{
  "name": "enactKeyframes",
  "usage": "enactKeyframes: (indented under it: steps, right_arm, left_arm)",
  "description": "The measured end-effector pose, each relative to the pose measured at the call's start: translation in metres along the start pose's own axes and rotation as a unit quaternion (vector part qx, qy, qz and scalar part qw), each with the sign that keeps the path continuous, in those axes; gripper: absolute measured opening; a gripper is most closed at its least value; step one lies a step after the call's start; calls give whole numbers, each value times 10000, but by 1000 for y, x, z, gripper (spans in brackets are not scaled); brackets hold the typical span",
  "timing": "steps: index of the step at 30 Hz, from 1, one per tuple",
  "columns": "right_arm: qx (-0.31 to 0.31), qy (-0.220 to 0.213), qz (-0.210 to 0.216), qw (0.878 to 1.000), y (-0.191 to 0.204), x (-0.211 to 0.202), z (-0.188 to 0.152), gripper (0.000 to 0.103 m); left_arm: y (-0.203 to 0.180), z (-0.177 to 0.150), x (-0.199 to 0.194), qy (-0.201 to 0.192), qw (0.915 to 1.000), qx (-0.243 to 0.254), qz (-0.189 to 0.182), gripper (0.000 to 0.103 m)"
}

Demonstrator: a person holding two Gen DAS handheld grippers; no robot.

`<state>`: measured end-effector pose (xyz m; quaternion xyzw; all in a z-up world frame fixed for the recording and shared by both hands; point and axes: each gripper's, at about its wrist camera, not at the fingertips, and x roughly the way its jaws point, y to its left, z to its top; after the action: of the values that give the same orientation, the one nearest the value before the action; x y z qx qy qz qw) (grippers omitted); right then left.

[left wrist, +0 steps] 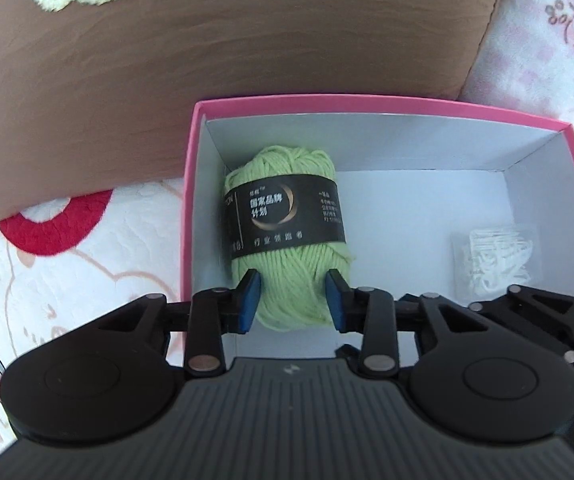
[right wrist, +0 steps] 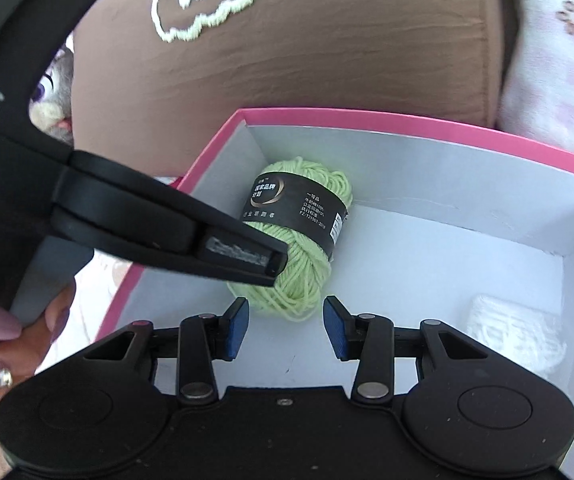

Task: Organize objects
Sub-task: 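Lower the green yarn skein into the pink box and open the left gripper, then lift the left tool out of the pink box and back away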

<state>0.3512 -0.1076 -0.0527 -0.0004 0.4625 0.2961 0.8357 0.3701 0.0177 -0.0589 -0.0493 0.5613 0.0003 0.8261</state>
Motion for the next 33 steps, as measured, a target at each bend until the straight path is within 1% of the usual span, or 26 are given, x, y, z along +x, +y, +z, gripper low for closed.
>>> enactKeyframes:
  steps: [1, 3, 4, 6, 7, 9, 10, 11, 13, 19, 26, 30, 33]
  right_arm:
    - [-40, -27, -16, 10000, 3, -8, -9, 47]
    - [-90, -63, -113, 9999, 11, -12, -10, 47]
    - [-54, -61, -159, 9998, 9, -16, -6, 47]
    - [11, -69, -196, 9998, 7, -19, -11, 47]
    - [20, -98, -325, 9994, 11, -31, -24, 47]
    - [13, -8, -628, 9980, 10, -53, -32, 47]
    - [-2, 36, -738, 9973, 12, -58, -34, 47]
    - [-4, 9, -746, 9972, 14, -72, -39, 47]
    - [31, -43, -715, 9974, 18, -83, -43, 47]
    - [137, -210, -616, 9978, 23, -116, -54, 48]
    - [95, -331, -722, 9968, 29, -156, -69, 49]
    - [7, -372, -760, 9964, 38, -176, -76, 49]
    - [-46, -435, -754, 9962, 45, -191, -82, 51]
  left_arm:
    - [1, -3, -4, 32, 10000, -61, -62, 35]
    - [5, -7, -11, 36, 9999, -43, -99, 37]
    - [6, -11, -16, -12, 10000, -9, -88, 38]
    - [7, -19, -27, -58, 9999, 74, -118, 40]
    - [6, -23, -33, -78, 9998, 115, -168, 41]
    - [5, -30, -45, -122, 9993, 255, -250, 41]
    - [4, -35, -50, -154, 9991, 317, -223, 41]
    - [3, -38, -54, -179, 9990, 361, -184, 41]
    - [-3, -44, -61, -239, 9982, 528, -155, 41]
    - [-6, -64, -98, -314, 9967, 695, -269, 45]
    - [-13, -88, -131, -413, 9946, 884, -360, 49]
    - [-20, -102, -150, -445, 9922, 1106, -366, 52]
    - [-24, -111, -163, -473, 9898, 1280, -407, 52]
